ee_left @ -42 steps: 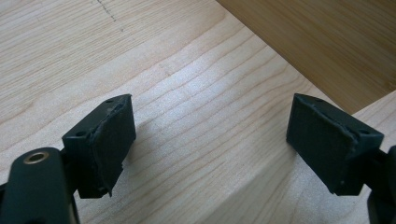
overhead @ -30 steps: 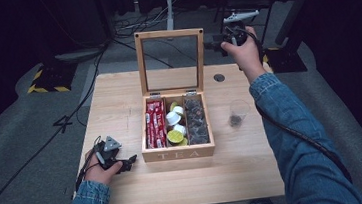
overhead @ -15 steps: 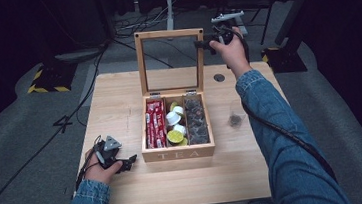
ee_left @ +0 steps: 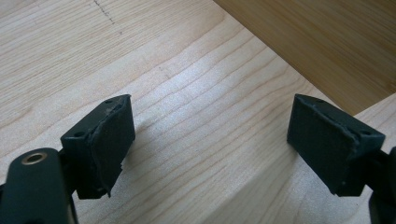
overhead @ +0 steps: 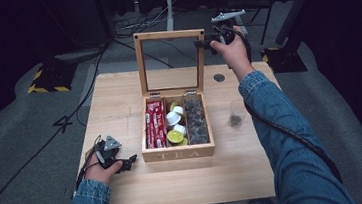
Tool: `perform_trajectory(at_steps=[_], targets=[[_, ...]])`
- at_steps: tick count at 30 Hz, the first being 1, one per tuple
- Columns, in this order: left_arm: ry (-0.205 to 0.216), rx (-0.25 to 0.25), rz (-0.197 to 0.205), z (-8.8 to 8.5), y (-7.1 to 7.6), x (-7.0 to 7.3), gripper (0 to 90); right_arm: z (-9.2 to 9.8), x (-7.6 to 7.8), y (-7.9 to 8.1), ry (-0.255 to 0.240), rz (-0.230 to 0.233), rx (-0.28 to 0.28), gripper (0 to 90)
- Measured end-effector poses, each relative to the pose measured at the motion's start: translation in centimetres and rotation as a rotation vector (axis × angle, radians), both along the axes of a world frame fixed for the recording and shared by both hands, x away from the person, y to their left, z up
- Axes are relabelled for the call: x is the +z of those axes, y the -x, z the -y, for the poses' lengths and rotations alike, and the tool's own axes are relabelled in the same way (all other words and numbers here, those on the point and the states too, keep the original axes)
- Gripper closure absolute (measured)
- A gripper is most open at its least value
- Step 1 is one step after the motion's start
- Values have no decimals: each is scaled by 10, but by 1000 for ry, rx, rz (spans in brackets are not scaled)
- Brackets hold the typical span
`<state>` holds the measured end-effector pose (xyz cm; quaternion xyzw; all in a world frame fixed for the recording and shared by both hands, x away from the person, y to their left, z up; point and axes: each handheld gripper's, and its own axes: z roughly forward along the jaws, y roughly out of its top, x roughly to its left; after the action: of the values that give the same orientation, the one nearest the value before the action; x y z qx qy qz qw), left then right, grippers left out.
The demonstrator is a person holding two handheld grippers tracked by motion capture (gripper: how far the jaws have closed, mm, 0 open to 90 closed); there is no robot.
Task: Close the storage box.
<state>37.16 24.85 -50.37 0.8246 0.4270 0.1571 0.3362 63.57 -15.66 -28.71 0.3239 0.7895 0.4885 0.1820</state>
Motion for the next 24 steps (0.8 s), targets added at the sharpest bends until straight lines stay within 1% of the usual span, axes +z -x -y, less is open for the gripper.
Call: perform_trajectory(at_steps=[2, 3, 5, 7, 8, 11, 12, 13, 15, 17, 18, 22, 23, 24], targets=[[0, 0, 0, 0, 0, 0, 155, 0, 1, 3, 9, 4, 6, 517], [0, 0, 1, 0, 0, 0, 155, 2, 5, 8, 24, 7, 20, 533], [-2, 0, 2, 0, 0, 0, 155, 3, 9, 14, 37, 12, 36, 544], [-9, -1, 5, 0, 0, 0, 156, 4, 10, 17, 39, 11, 40, 552], [-2, 4, 1, 0, 1, 0, 157, 5, 11, 19, 44, 15, 46, 563], [-2, 5, 2, 0, 2, 0, 157, 7, 14, 28, 42, 17, 57, 598], [-6, 4, 4, 0, 2, 0, 157, 11, 15, 35, 30, 14, 69, 628], [0, 7, 2, 0, 2, 0, 157, 12, 16, 37, 24, 12, 73, 636], [-3, 6, 2, 0, 2, 0, 157, 13, 16, 40, 20, 10, 79, 641], [1, 7, 2, 0, 2, 0, 157, 16, 17, 50, 13, 14, 96, 645], [1, 7, 2, 0, 2, 0, 157, 16, 17, 50, 13, 14, 96, 645], [3, 9, 0, 0, 2, 0, 156, 18, 17, 67, 14, 15, 118, 652], [5, 11, -1, 1, 1, 0, 156, 18, 18, 77, 32, 16, 130, 651], [2, 8, 0, 0, 1, 0, 156, 18, 18, 80, 38, 20, 134, 652]])
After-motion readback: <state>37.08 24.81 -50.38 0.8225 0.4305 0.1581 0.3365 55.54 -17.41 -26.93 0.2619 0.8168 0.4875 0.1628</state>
